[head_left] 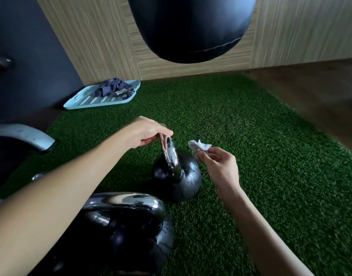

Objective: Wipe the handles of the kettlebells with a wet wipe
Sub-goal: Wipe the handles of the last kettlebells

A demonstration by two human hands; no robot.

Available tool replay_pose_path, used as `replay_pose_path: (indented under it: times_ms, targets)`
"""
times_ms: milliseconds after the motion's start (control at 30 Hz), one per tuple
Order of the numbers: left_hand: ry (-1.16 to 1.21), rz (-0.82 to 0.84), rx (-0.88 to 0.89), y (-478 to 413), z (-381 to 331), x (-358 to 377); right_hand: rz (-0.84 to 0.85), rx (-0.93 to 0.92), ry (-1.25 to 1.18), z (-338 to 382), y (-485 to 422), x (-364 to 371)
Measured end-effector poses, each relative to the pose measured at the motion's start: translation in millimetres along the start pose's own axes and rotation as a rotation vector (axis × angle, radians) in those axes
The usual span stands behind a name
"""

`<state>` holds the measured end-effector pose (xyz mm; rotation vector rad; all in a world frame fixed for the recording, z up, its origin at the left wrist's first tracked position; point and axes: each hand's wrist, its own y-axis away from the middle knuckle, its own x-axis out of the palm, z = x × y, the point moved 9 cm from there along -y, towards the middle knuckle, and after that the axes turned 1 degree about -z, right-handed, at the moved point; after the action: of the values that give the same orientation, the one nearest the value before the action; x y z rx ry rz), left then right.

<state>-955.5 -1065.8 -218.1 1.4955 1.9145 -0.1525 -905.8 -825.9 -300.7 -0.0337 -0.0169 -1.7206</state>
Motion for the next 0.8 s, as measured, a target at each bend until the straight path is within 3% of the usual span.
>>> replay_pose_path:
  times_ms: [200, 467, 800]
  targets:
    - [-0.068, -0.06, 0.048, 13.5, 20.4, -24.1, 0.026, -0.225, 0.326, 10.6, -28.1, 26.4]
    - [-0.068, 0.002, 0.001, 14.5, 67.4, -69.9, 0.097, -0.368, 0.448, 22.7, -51.5, 105.1]
    - [-0.004, 0.075, -0.002, 5.9, 98.4, -88.9, 0.522, -0.463, 0.581, 4.5, -50.3, 177.8]
